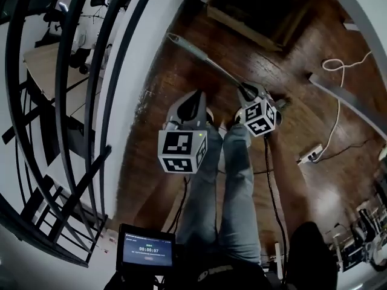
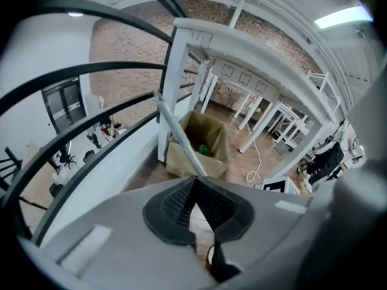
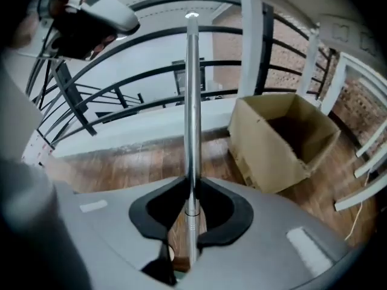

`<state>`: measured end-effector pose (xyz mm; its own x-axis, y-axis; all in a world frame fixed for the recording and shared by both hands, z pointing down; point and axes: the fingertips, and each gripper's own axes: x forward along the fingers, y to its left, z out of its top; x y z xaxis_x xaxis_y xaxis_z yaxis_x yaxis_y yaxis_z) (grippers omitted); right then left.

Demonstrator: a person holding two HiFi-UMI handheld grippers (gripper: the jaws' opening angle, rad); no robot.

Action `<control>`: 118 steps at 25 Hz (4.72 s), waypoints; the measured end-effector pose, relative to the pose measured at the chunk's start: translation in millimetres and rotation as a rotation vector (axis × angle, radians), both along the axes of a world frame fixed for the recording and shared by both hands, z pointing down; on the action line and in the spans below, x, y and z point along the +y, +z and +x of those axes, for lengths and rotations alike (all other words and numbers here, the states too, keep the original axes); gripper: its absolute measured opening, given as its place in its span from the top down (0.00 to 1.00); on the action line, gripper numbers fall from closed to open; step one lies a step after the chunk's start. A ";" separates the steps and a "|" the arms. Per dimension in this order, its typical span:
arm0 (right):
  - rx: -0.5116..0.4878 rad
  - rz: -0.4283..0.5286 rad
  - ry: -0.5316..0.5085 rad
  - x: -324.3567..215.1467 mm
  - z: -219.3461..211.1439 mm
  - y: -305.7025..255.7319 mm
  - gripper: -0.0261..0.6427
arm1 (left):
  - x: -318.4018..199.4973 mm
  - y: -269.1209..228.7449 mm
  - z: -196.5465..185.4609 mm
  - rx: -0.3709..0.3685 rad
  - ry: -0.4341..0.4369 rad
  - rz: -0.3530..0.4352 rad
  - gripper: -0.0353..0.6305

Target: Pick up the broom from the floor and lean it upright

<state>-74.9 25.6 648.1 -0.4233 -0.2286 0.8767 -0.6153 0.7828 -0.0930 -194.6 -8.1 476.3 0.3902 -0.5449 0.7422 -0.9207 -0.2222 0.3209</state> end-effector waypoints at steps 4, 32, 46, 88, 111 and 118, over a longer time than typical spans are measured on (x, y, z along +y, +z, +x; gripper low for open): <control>-0.030 0.073 0.116 -16.6 17.6 -46.1 0.85 | -7.4 -33.8 13.7 0.037 0.073 0.027 0.92; -0.232 0.298 0.874 -24.5 163.2 -140.5 0.84 | -16.3 -130.9 141.4 0.087 0.305 0.252 0.92; -0.193 0.311 0.888 -63.4 190.5 -136.5 0.84 | -13.4 -128.5 138.8 0.075 0.308 0.247 0.92; -0.243 0.447 0.739 -14.1 184.7 -270.7 0.69 | 8.7 -206.7 128.9 0.064 0.351 0.261 0.92; -0.608 0.884 0.675 -125.5 282.7 -432.2 0.73 | -107.7 -272.3 328.4 0.047 0.425 0.851 0.92; -0.582 0.855 0.704 -100.4 271.7 -432.2 0.94 | -92.9 -293.5 331.5 0.038 0.410 0.883 0.92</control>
<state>196.8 -74.9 216.0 -0.2526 -0.9657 0.0599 -0.9627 0.2447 -0.1156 136.9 -101.0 182.8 0.6892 -0.7155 0.1146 -0.7105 -0.6983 -0.0872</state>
